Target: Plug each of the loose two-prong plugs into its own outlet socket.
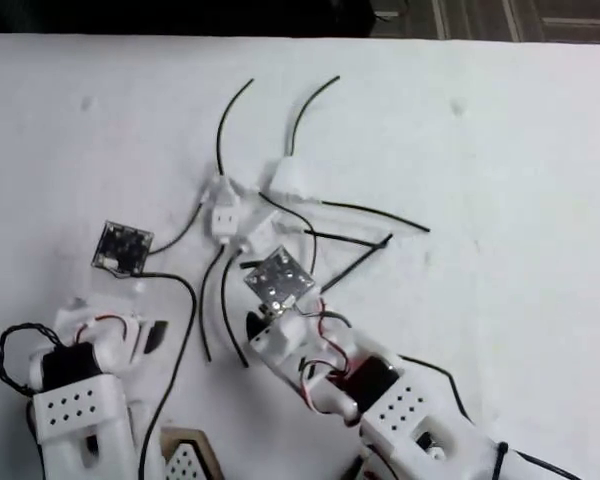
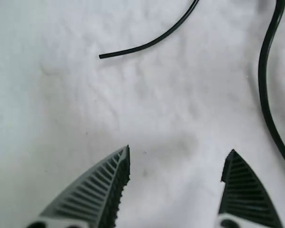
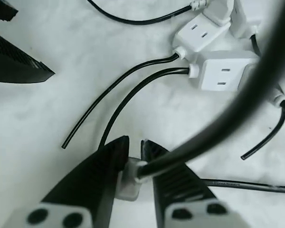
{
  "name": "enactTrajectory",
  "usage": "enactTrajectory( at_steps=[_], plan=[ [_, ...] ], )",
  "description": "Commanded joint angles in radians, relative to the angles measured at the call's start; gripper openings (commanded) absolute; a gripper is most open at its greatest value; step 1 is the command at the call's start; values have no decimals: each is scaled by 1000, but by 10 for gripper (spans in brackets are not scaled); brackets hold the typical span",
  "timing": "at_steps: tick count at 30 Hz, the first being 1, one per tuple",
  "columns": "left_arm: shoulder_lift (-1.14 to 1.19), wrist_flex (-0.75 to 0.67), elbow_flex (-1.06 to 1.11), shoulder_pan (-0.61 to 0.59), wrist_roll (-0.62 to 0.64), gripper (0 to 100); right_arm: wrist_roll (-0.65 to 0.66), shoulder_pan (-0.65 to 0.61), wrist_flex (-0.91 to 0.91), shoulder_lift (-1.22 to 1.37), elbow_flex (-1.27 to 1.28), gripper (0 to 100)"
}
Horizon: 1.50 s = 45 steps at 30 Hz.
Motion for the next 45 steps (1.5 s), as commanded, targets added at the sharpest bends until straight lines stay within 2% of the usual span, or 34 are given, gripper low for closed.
enactTrajectory(
  at_steps=[1,11,15,24,28,41,45],
  plan=[
    [-13,-15,-6,-7,-8,309,12,1,-54,42,-3,16],
    [-13,-14,-5,-7,-8,309,15,24,-62,73,0,16],
    [-13,-14,-5,-7,-8,309,75,59,-62,73,0,16],
    [-13,-14,-5,-7,-8,309,77,51,-62,74,0,16],
    [-13,-14,-5,-7,-8,309,77,12,-64,74,0,16],
    [-13,-14,-5,-7,-8,309,189,2,-122,73,63,16],
    [-13,-14,-5,-7,-8,309,190,-1,-209,73,112,16]
  ],
)
